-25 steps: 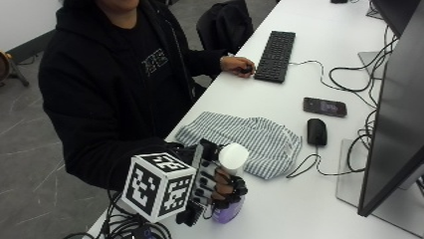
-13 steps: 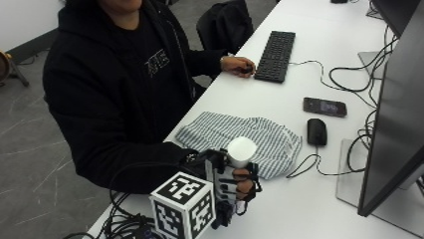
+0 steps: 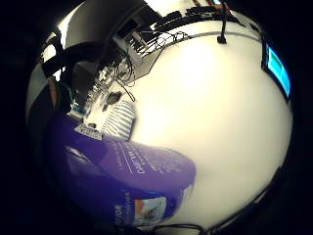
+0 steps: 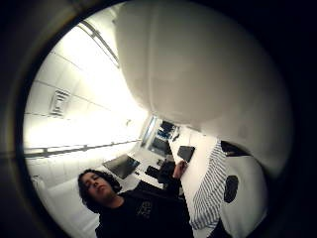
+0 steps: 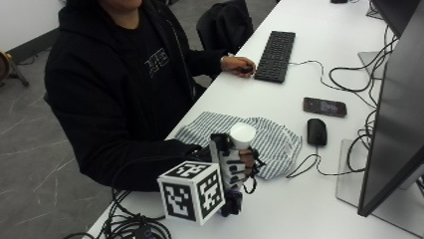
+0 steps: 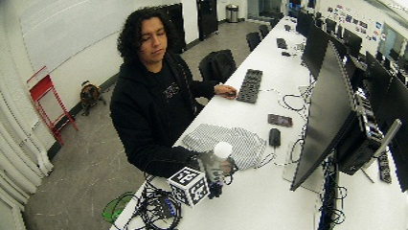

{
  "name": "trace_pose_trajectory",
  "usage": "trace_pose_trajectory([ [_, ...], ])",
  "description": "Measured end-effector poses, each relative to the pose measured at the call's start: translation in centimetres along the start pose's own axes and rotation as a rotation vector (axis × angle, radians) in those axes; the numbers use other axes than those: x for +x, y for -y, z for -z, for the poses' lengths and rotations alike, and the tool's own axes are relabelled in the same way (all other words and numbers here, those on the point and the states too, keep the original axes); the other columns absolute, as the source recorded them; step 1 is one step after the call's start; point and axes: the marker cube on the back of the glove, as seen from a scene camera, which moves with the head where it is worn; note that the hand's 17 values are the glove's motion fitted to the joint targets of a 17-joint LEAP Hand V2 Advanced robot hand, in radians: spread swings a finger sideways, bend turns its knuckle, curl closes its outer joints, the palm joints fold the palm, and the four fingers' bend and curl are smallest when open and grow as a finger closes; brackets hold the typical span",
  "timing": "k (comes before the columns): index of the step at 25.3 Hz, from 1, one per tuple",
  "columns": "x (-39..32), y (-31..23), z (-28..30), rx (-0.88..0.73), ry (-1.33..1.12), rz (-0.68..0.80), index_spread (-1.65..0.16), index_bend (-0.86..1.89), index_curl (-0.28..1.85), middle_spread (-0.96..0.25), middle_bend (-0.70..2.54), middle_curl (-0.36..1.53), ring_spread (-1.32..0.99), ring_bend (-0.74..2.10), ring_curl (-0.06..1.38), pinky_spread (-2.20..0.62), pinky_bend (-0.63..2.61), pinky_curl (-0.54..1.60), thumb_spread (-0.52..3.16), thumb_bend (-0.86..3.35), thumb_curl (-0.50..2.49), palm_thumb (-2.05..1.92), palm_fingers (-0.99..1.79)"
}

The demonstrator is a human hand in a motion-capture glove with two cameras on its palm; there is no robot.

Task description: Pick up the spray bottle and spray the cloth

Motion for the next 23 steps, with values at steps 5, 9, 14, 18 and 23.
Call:
trace_pose_trajectory([
  [5, -3.1, 4.6, -1.5, -0.001, -0.207, 0.107, -0.31, 0.16, 0.37, -0.19, 0.42, 0.5, -0.23, 0.51, 0.46, -0.27, 0.45, 0.37, 0.45, 0.06, 0.57, 1.09, 1.21],
  [9, -5.7, 3.9, -0.9, -0.155, -0.415, 0.191, -0.31, 0.17, 0.38, -0.2, 0.43, 0.51, -0.23, 0.52, 0.46, -0.27, 0.44, 0.38, 0.41, 0.03, 0.59, 1.1, 1.22],
  [14, -8.6, 2.9, -1.5, -0.373, -0.759, 0.326, -0.31, 0.17, 0.4, -0.2, 0.44, 0.52, -0.23, 0.51, 0.47, -0.28, 0.43, 0.38, 0.36, 0.0, 0.62, 1.11, 1.21],
  [18, -9.9, 2.5, -3.3, -0.488, -0.987, 0.405, -0.31, 0.18, 0.42, -0.2, 0.43, 0.52, -0.23, 0.51, 0.48, -0.28, 0.42, 0.39, 0.34, -0.01, 0.64, 1.11, 1.21],
  [23, -10.2, 0.9, -6.3, -0.623, -1.218, 0.498, -0.31, 0.18, 0.44, -0.2, 0.44, 0.53, -0.23, 0.52, 0.48, -0.27, 0.41, 0.39, 0.31, -0.02, 0.66, 1.11, 1.21],
])
